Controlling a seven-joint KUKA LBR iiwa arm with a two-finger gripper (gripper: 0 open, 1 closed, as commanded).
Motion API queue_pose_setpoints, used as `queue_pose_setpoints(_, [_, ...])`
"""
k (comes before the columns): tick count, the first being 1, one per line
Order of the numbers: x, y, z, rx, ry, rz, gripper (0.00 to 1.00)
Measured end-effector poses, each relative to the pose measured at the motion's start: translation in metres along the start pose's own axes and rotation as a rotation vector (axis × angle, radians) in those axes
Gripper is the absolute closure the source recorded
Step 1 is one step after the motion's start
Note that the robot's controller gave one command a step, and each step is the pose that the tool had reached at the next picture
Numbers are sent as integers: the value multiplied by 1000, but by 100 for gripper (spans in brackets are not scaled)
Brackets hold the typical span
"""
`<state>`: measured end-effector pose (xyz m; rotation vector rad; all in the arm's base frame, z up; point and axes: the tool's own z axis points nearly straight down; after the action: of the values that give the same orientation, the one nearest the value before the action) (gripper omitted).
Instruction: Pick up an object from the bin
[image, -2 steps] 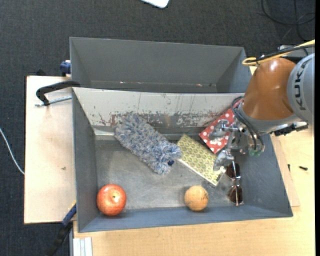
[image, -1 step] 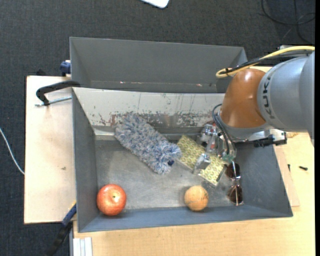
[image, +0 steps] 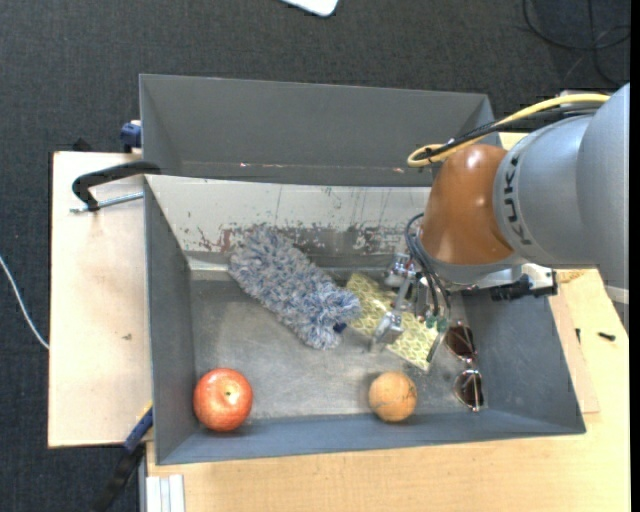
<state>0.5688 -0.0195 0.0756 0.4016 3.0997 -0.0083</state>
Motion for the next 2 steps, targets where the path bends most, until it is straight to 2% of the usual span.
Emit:
queue_pose_setpoints(1, [-5, -2, -1, -7, 6, -15, 0])
queue_pose_setpoints(2, [-14, -22, -3, -8, -1, -9, 100])
